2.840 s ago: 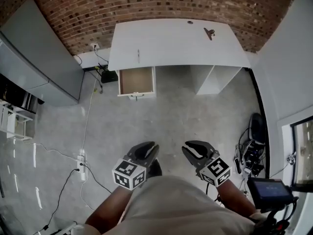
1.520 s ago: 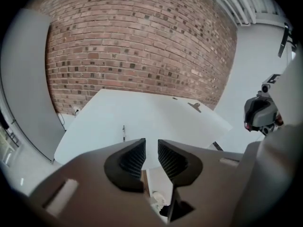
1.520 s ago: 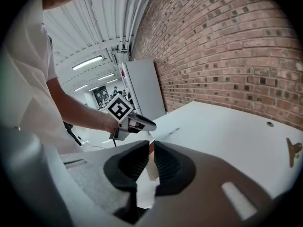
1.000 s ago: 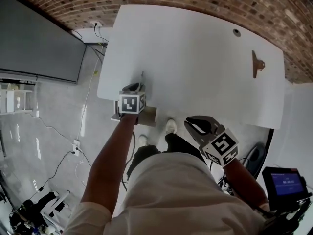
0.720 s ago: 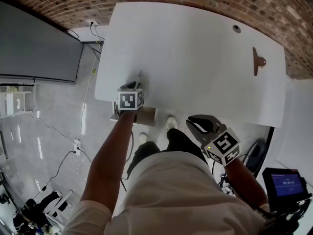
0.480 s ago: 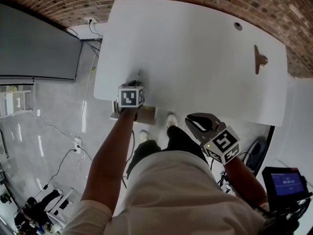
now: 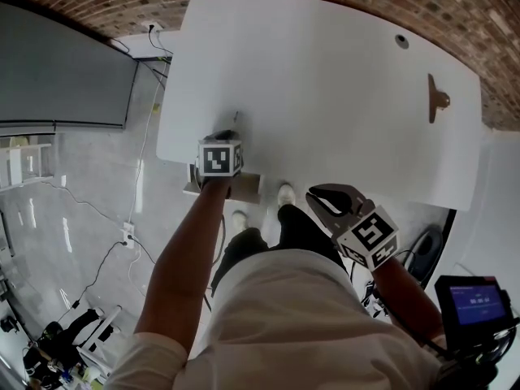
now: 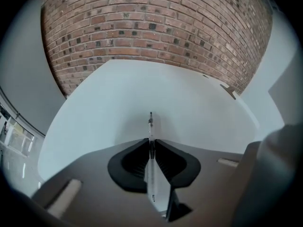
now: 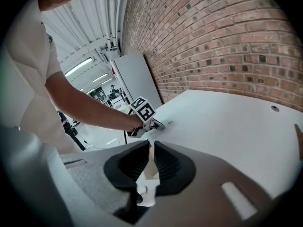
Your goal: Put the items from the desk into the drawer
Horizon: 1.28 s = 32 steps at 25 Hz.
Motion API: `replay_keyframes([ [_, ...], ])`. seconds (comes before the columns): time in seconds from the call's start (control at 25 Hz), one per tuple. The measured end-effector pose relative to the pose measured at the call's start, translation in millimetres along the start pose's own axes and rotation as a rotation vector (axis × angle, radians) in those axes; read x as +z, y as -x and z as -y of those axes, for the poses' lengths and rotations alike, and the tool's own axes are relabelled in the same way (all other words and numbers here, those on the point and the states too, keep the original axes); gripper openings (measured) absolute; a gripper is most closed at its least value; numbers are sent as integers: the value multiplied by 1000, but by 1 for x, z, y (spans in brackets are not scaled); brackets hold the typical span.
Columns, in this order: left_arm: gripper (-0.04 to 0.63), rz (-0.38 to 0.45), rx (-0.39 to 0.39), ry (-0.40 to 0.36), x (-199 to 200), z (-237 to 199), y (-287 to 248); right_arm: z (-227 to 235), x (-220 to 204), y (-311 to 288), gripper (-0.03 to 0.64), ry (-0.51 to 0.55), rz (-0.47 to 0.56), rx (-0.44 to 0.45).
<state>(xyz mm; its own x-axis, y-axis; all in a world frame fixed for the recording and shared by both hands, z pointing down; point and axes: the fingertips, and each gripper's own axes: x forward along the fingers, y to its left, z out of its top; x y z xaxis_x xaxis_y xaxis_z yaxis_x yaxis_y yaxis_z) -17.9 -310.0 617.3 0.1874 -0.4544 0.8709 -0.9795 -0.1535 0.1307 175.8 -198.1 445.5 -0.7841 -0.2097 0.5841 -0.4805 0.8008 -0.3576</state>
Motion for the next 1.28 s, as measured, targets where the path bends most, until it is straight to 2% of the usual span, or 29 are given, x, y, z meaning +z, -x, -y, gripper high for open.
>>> replay_keyframes([
  [0.28,48,49,-20,19,-3,-3,14,-5,-2,-4,35,4,-16,10],
  [0.6,48,98,-44,36,-24,-11,43,-38,-1,-21,35,29,-15,31],
  [0.92,48,118,-67,40,-70,-22,81,-90,-11,-38,35,55,-23,38],
  [1.28,48,118,-94,35,-140,-49,113,-160,-28,-64,35,69,-25,44],
])
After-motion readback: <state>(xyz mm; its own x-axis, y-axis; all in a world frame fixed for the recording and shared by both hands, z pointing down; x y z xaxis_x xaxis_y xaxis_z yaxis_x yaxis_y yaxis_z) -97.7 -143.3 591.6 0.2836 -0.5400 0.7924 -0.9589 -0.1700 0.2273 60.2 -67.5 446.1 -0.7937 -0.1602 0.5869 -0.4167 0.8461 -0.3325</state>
